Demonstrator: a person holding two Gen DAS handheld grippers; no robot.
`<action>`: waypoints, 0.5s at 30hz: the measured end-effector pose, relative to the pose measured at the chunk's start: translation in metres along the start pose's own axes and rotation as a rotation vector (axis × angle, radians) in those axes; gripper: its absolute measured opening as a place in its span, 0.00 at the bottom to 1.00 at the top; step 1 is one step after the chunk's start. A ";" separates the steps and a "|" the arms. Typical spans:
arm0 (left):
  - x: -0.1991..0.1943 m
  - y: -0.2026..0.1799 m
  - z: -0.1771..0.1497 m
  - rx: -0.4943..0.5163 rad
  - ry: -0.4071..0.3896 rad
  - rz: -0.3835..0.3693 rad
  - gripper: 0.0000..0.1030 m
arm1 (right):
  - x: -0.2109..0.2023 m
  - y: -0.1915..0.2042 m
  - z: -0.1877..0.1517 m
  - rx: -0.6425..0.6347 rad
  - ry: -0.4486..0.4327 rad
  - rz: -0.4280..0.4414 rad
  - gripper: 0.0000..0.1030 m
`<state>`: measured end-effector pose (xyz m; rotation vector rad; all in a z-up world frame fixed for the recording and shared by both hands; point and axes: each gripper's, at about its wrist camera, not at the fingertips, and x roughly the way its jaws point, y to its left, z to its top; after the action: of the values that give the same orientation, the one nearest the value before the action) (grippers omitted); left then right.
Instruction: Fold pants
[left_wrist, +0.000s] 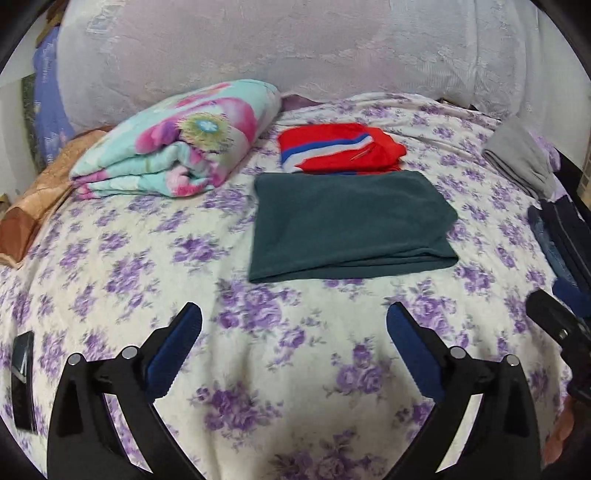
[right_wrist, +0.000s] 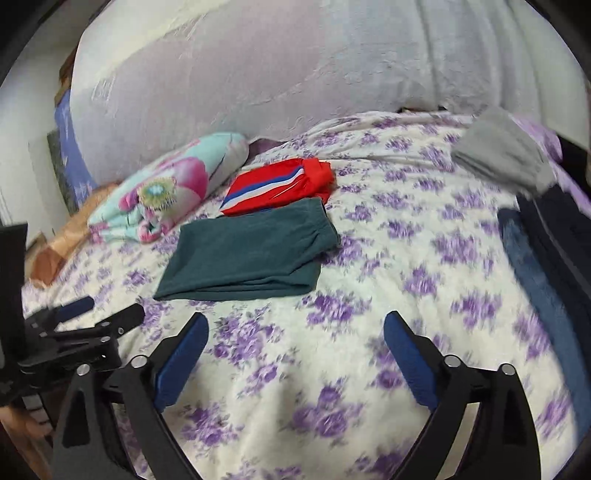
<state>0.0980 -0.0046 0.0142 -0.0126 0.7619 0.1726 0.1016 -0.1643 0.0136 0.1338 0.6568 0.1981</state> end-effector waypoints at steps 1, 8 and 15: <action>-0.003 0.002 -0.003 -0.011 -0.020 0.028 0.95 | 0.003 -0.003 -0.006 0.025 0.001 0.011 0.95; 0.001 -0.007 -0.008 0.025 -0.007 0.049 0.95 | 0.012 -0.003 -0.014 -0.032 0.004 0.010 0.95; 0.012 -0.009 -0.014 0.033 0.043 0.021 0.95 | 0.014 -0.002 -0.015 -0.067 -0.013 -0.009 0.96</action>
<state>0.0984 -0.0128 -0.0043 0.0230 0.8079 0.1806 0.1036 -0.1624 -0.0065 0.0681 0.6367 0.2102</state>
